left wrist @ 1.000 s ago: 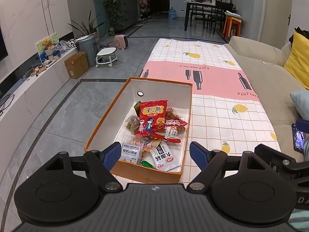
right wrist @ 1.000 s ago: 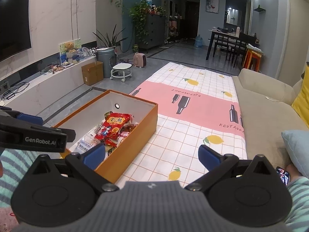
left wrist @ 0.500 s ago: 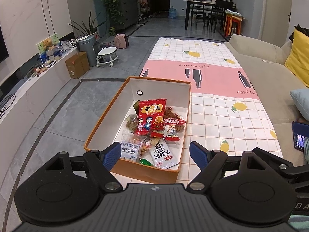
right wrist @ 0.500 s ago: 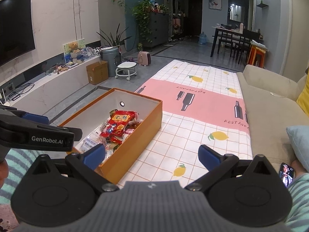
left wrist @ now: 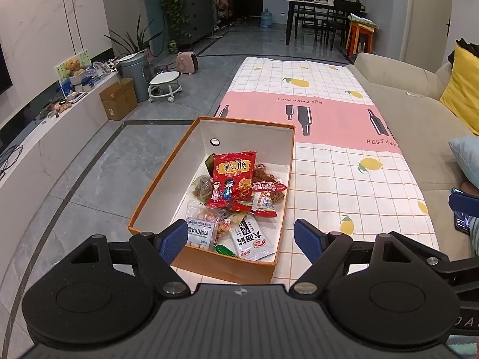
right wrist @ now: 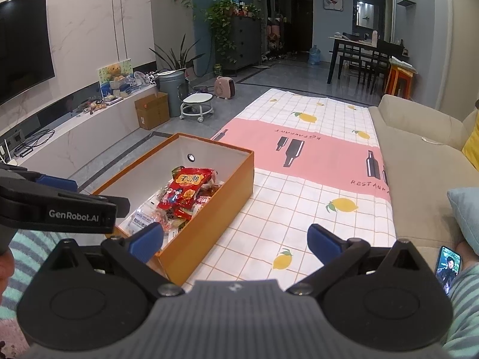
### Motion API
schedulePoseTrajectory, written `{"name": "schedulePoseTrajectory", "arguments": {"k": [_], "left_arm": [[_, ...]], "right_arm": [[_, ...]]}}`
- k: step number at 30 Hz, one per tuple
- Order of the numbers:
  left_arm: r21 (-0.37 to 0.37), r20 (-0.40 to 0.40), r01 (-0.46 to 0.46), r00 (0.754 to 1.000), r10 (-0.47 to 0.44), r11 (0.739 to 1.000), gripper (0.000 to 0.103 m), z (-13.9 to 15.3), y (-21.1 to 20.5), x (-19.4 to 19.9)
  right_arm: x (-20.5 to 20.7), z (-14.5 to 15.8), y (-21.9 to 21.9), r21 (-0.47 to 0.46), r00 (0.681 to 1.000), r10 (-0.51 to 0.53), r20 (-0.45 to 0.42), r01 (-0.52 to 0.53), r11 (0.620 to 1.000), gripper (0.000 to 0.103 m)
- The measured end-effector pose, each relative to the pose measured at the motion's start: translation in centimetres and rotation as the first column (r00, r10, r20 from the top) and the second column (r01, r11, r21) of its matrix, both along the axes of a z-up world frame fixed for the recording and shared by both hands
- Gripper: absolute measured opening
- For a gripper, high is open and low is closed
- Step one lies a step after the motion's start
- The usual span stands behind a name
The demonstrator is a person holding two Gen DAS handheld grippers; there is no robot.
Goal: Organize snacks
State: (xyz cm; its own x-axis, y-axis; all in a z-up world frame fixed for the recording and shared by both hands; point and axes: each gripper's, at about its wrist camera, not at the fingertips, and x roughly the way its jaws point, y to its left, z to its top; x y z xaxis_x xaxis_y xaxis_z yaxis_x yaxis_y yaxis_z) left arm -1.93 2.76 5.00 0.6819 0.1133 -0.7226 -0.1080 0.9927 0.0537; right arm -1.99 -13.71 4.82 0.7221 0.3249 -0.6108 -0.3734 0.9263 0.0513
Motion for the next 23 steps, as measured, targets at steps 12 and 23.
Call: {"name": "schedulePoseTrajectory", "arguments": {"k": [12,23], "left_arm": [[-0.004,0.022,-0.003,1.000,0.003,1.000,0.094,-0.4,-0.4,0.1],[-0.028,0.022,0.017,1.000,-0.017,0.999,0.094,-0.8,-0.8,1.1]], "right_arm": [[0.2,-0.6,0.5,-0.013,1.000,0.008,-0.012,-0.009,1.000,0.099],[1.2,-1.6,0.0,0.000,0.999,-0.019,-0.046,0.019,1.000,0.099]]}}
